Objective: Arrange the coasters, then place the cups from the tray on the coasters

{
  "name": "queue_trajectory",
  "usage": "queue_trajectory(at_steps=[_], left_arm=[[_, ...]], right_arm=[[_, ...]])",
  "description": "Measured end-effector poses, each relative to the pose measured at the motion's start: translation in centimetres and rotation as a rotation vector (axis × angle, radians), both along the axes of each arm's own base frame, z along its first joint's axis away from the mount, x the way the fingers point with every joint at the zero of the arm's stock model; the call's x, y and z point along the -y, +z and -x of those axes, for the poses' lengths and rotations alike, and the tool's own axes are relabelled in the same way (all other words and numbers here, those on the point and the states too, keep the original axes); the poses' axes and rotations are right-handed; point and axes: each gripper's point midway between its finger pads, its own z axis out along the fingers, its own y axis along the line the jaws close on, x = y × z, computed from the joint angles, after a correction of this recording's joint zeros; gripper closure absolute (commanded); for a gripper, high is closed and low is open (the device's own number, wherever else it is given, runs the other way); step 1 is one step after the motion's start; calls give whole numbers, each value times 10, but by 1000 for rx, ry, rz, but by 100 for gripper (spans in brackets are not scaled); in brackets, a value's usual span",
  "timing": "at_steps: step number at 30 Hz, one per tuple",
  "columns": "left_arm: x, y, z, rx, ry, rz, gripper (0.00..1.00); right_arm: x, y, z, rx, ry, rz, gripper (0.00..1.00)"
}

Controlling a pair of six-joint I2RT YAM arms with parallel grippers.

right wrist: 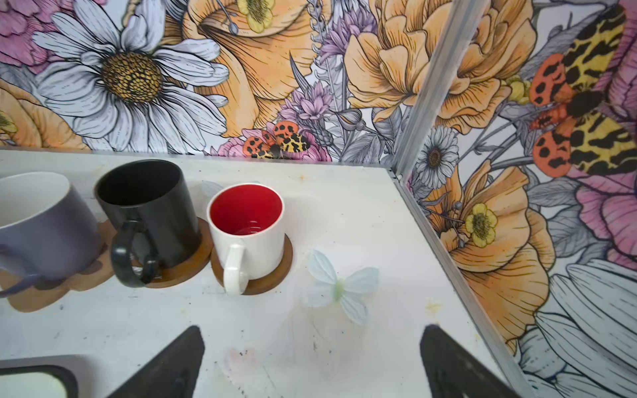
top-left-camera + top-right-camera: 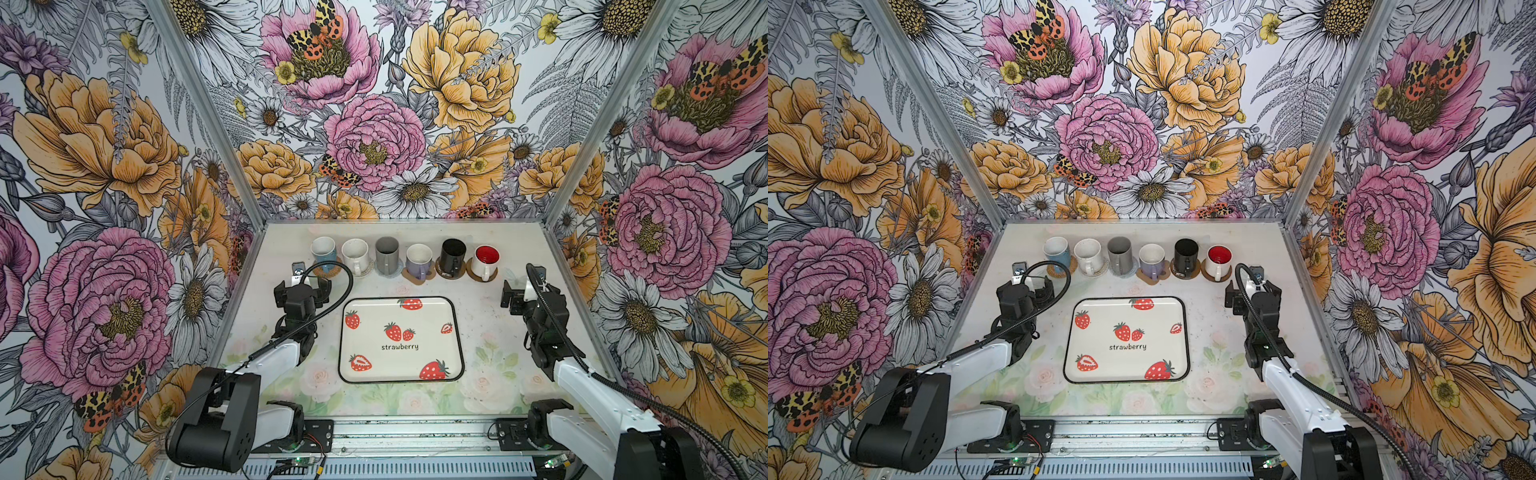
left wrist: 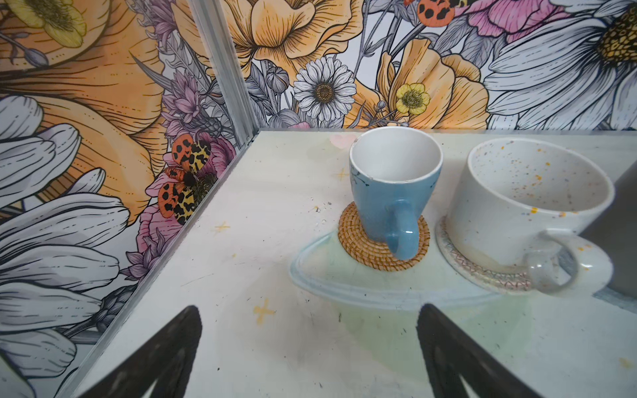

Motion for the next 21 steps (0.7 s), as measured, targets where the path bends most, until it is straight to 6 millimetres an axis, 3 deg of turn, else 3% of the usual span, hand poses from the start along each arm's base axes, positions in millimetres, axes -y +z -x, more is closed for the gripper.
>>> queue_trajectory(at_steps=[11,18,21], left_arm=[[-5,-30,-13,54,-82,46,1],[0,-30,-24,72,-178,94,1],[0,-24,-29,88,-200,110,1]], right_arm=[[34,-44,-28,-30,-30,-133,1],[21,-66,-41,-45,59,-218,4],[15,-63,-43,-31,98,-226,4]])
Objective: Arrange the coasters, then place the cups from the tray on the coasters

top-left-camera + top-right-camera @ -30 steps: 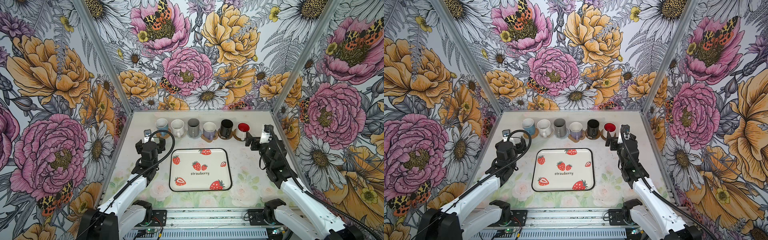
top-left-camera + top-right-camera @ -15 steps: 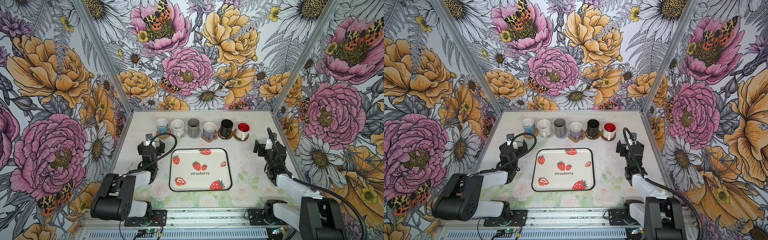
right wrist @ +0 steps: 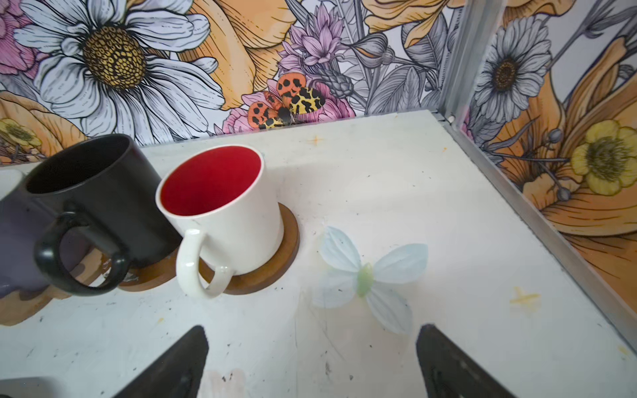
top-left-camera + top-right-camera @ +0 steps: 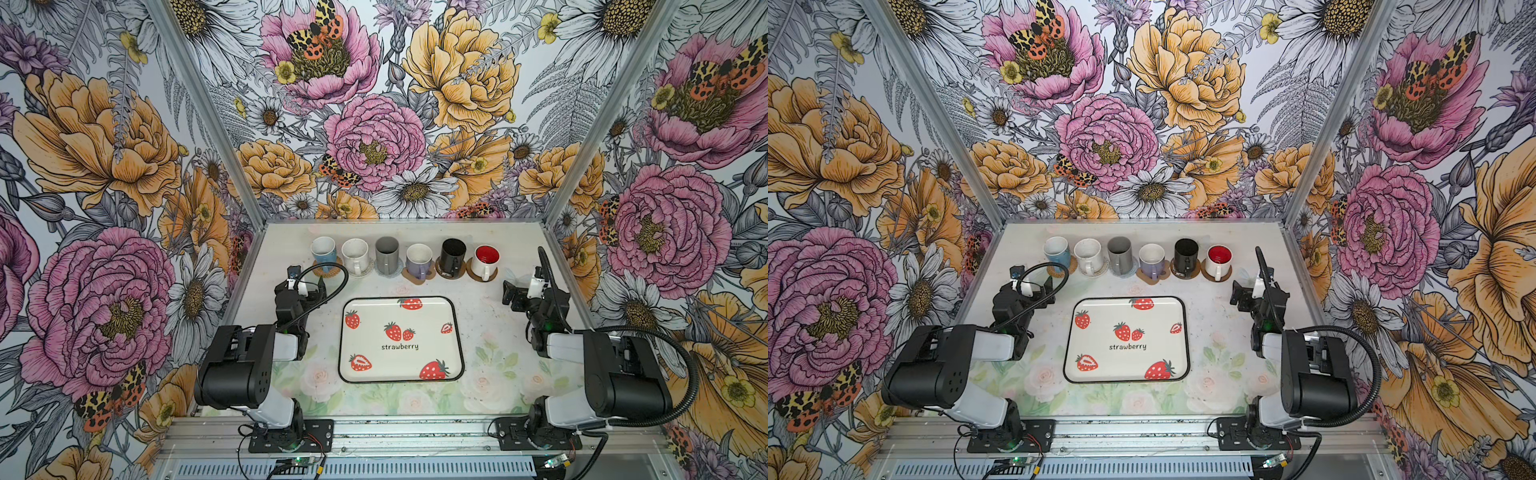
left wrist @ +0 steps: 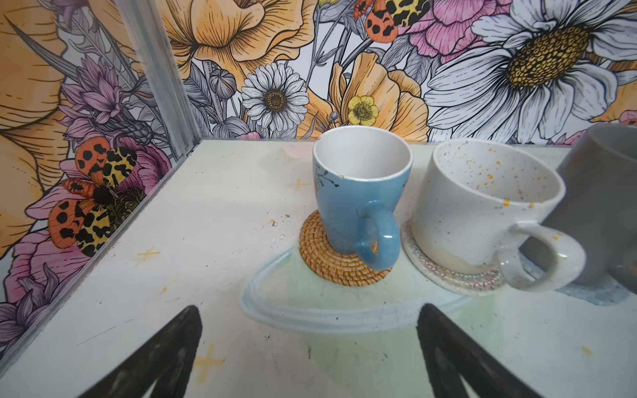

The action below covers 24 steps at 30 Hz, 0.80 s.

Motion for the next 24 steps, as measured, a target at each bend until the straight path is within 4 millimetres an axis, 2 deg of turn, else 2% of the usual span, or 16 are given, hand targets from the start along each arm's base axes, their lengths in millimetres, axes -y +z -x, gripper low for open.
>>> queue_trajectory(at_steps=[6,8,10,13,24], left_arm=[[-3,4,-3,10,0,26,1],[-3,4,-3,9,1,29,1],[-3,3,-3,9,1,29,1],[-3,3,-3,7,1,29,1],[-3,3,-2,7,1,29,1]], right_arm=[[-11,16,-6,76,45,14,4],[-18,15,-8,94,62,30,3],[-21,6,-9,68,62,40,2],[-21,-2,-9,36,28,56,0],[-10,-1,-11,32,-43,91,0]])
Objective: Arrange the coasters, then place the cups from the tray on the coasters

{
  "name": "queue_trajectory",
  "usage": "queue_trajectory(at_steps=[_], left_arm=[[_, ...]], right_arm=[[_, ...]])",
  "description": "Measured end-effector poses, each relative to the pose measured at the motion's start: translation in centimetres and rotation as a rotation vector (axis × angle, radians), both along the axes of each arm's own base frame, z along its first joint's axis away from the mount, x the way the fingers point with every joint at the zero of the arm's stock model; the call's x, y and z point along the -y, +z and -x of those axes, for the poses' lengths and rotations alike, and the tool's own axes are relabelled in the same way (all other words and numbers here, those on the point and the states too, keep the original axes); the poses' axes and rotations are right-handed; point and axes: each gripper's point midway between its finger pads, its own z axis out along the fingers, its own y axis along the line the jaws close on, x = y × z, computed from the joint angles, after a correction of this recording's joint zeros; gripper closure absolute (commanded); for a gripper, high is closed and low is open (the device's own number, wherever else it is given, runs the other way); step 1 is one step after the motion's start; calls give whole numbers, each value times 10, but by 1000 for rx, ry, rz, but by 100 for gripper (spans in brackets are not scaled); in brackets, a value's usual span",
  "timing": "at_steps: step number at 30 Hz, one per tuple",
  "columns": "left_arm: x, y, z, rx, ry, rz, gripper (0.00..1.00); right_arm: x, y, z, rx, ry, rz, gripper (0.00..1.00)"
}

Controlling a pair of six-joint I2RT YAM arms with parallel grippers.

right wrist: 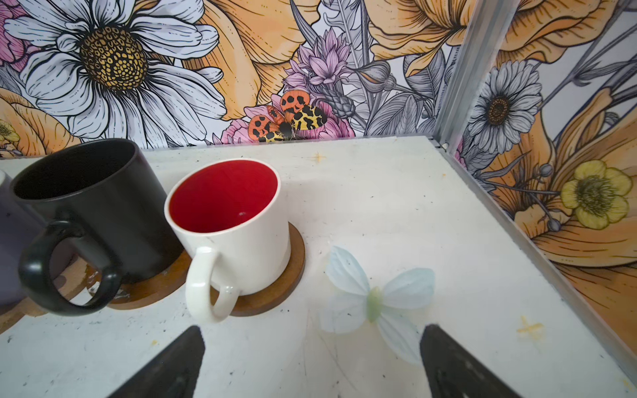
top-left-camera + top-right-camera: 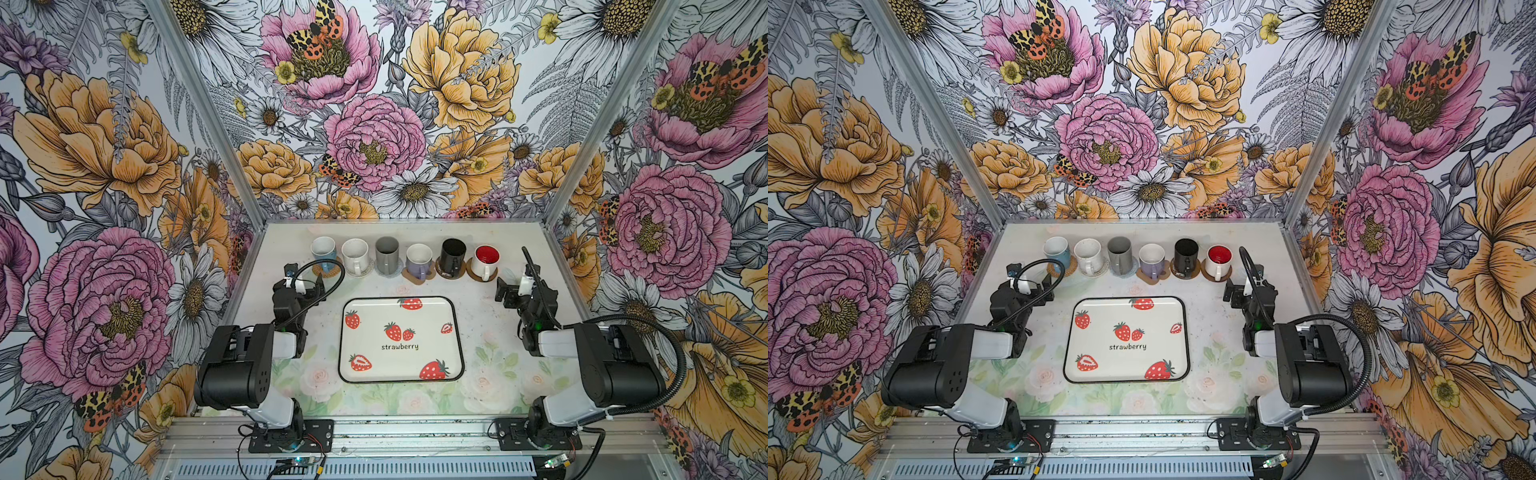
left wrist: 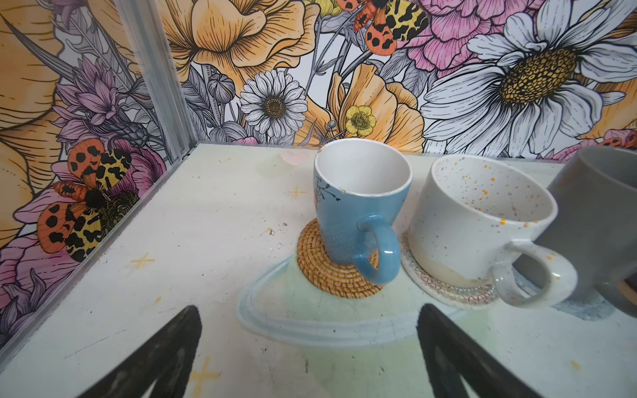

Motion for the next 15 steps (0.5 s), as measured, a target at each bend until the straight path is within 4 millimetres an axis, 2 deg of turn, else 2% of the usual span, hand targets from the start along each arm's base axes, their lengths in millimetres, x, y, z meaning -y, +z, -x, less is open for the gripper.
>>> queue_trajectory(at_steps=[15], left_arm=[[0,0,0,0,0,0,1]], right_arm=[[0,-1,-1,-11,-13,7,0]])
